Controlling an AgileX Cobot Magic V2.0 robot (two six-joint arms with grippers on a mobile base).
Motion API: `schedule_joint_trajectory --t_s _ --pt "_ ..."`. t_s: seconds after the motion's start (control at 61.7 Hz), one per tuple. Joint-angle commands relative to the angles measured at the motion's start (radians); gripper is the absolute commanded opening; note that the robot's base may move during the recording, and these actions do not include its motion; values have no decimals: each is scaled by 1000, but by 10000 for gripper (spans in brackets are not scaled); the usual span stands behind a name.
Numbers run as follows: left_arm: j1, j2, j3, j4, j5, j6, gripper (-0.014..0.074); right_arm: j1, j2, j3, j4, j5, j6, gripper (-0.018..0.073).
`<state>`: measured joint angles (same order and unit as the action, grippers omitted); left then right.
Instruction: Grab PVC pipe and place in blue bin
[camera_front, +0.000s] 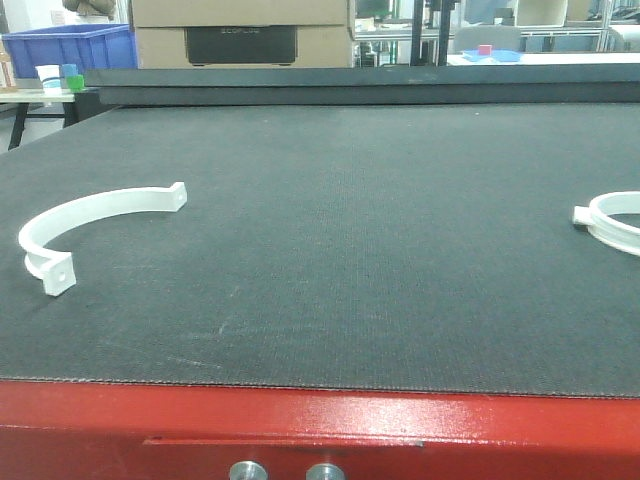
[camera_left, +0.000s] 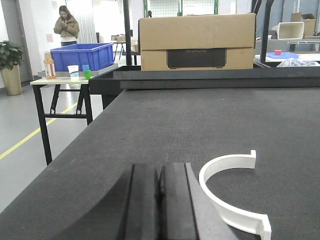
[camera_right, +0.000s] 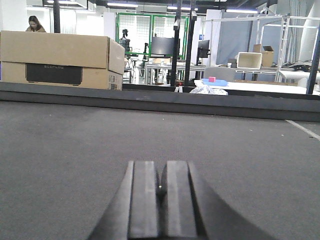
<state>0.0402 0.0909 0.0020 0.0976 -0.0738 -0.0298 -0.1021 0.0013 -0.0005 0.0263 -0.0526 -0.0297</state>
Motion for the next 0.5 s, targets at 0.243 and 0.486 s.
schedule_joint_trajectory --t_s 0.243,0.486 --pt "-3 -6 -2 2 -26 -2 -111 1 -1 0 1 -30 -1 -169" --pt "-3 -6 -2 2 -26 -2 -111 1 -1 0 1 -30 -1 -169"
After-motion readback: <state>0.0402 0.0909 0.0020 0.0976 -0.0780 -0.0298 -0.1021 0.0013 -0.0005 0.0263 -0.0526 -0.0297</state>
